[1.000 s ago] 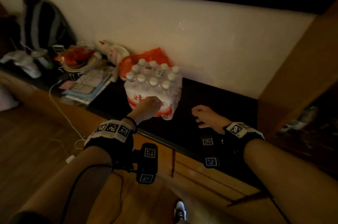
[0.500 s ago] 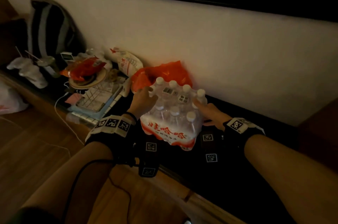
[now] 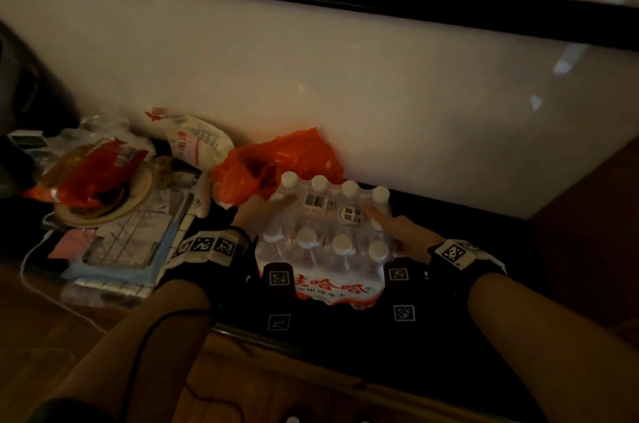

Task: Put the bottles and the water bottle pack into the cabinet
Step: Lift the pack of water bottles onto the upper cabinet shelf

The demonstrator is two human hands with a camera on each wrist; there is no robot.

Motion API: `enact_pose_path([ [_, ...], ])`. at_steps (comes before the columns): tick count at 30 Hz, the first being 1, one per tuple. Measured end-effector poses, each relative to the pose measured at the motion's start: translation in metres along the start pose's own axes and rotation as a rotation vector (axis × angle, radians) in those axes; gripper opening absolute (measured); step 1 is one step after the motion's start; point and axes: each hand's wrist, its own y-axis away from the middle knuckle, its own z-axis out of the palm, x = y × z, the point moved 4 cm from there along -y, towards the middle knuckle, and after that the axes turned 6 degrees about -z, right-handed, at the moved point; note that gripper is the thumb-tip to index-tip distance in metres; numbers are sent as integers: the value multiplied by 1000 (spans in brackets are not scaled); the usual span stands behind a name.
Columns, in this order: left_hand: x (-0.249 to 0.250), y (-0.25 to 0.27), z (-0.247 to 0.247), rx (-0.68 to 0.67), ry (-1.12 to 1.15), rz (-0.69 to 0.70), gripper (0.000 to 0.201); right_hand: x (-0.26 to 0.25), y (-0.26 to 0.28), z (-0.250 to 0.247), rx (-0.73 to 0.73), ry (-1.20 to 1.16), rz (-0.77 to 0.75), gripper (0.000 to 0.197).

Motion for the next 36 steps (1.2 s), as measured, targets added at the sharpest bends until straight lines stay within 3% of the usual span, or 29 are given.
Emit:
enact_pose_path([
  [8,0,-6,-4,-161,-20,-2,94,29,-19,9,278,-177,92,140],
  [12,-5,-9,-1,-190,34,9,100,35,-19,11,356,-184,94,141],
  [22,-8,10,13,-184,24,39,62,41,34,28,507,-174,67,103],
  [24,-13,17,16,-170,20,26,72,55,34,27,555,-207,86,117],
  [27,-20,26,21,-167,38,11,112,72,34,25,546,-218,70,129],
  [32,-29,60,35,-182,66,63,97,87,60,13,547,-310,20,131],
  [36,-40,89,56,-171,17,35,104,110,95,-1,534,-339,-24,131],
])
